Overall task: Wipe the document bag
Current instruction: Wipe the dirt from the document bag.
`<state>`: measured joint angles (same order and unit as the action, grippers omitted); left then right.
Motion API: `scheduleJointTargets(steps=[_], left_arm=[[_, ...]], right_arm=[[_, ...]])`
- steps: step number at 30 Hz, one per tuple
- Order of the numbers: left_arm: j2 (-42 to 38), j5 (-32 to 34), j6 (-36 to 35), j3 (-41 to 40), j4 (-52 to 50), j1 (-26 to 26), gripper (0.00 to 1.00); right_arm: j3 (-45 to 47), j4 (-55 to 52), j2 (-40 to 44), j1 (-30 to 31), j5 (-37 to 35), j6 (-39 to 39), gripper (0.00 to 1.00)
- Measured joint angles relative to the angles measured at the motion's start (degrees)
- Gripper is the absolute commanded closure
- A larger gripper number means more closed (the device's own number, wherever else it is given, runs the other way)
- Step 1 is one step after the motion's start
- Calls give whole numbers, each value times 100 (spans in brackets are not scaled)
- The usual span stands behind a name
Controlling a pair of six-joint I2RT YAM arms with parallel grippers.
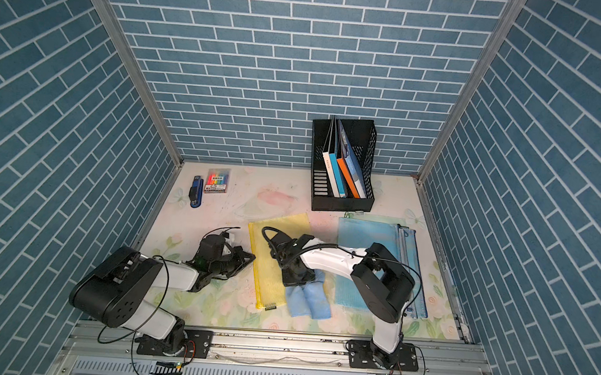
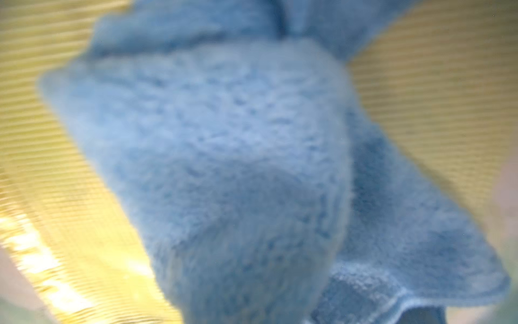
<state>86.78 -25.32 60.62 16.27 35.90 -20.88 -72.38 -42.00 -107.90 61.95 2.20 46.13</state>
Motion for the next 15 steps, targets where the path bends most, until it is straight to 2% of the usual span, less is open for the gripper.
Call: scheduleJointTargets(steps=[4,7,11,15], left_arm=[[0,24,35,0,0,0,100],[-11,24,39,2,-13,-2,100],[-26,24,39,20,-68,-2,100],[-33,17,28,22,-90,0,100]], right_arm=[[-973,107,-780,638,269,-109,100],[-1137,216,-933,890,415,-118,100],[-643,586,-667,894,544,-55,100],[297,848,0,721,577,168,100]])
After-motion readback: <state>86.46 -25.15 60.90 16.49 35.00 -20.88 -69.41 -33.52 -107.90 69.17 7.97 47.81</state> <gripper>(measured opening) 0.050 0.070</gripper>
